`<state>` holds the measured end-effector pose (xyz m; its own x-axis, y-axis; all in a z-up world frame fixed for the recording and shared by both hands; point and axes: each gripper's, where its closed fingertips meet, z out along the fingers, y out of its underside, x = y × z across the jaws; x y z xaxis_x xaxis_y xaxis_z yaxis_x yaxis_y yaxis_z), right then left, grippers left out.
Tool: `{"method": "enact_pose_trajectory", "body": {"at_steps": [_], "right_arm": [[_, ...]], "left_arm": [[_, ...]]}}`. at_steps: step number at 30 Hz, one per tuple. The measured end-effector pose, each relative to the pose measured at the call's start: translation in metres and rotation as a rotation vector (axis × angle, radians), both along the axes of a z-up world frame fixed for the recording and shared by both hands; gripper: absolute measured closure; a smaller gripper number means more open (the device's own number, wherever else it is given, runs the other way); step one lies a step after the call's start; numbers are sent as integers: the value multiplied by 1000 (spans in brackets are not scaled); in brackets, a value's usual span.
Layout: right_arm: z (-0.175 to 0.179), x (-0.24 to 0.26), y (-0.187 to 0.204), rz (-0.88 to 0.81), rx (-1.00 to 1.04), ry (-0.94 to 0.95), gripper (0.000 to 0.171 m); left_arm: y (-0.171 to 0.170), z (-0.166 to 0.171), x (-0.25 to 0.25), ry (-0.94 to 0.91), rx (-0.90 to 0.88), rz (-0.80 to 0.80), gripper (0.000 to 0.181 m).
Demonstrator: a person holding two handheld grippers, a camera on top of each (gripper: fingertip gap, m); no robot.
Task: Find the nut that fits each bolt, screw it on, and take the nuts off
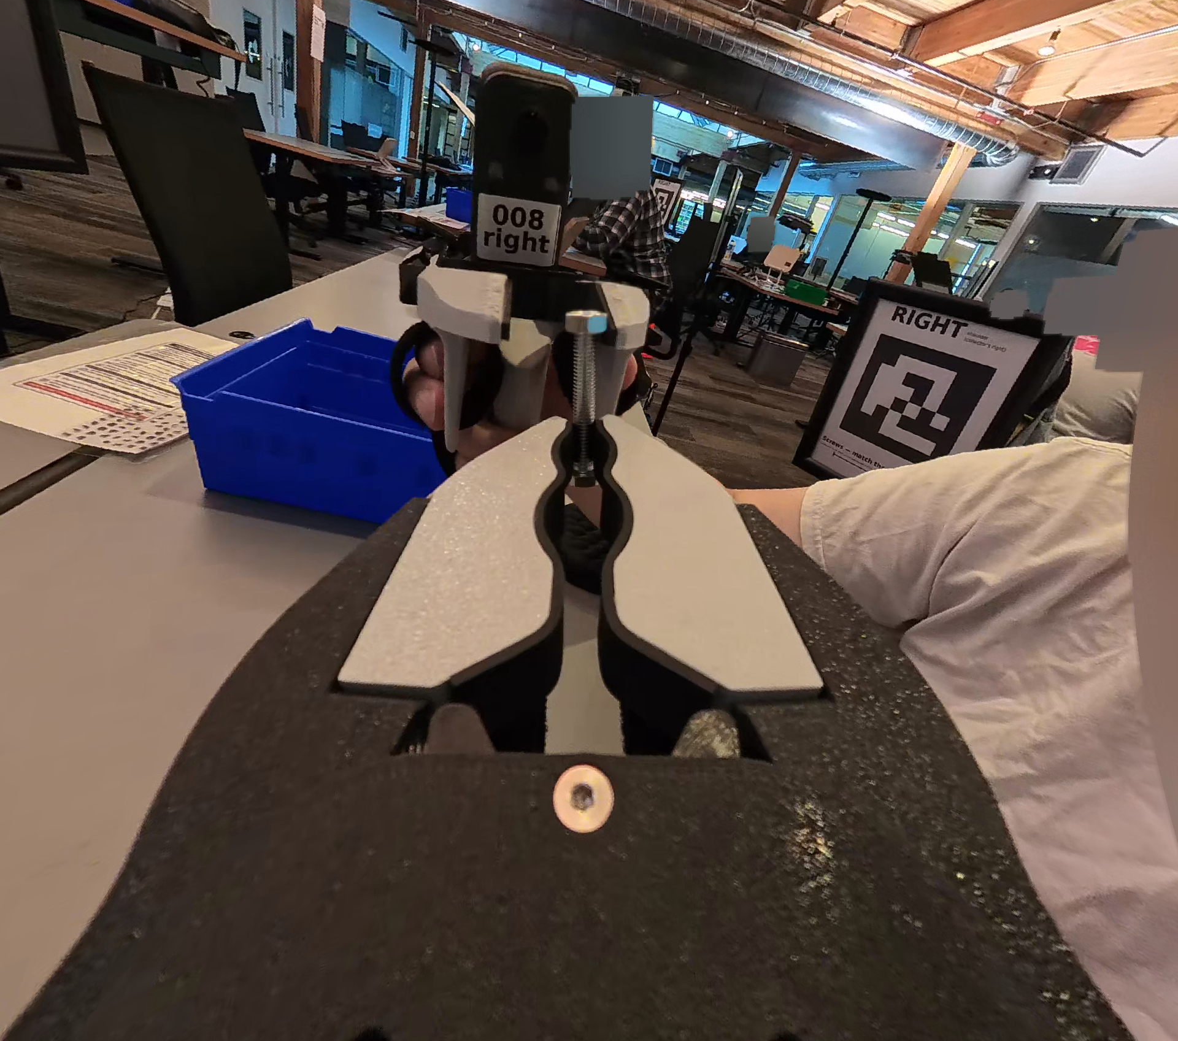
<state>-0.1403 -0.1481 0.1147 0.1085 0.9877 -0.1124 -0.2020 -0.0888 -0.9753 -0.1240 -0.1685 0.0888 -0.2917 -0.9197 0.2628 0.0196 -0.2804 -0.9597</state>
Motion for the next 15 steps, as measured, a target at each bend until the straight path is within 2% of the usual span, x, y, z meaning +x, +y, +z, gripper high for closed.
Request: {"method": "enact_pose_trajectory", "body": {"at_steps": [15], "right_arm": [[2,-1,-5,39,-13,11,149]], "left_arm": [[-3,0,-1,2,-3,-13,177]]}}
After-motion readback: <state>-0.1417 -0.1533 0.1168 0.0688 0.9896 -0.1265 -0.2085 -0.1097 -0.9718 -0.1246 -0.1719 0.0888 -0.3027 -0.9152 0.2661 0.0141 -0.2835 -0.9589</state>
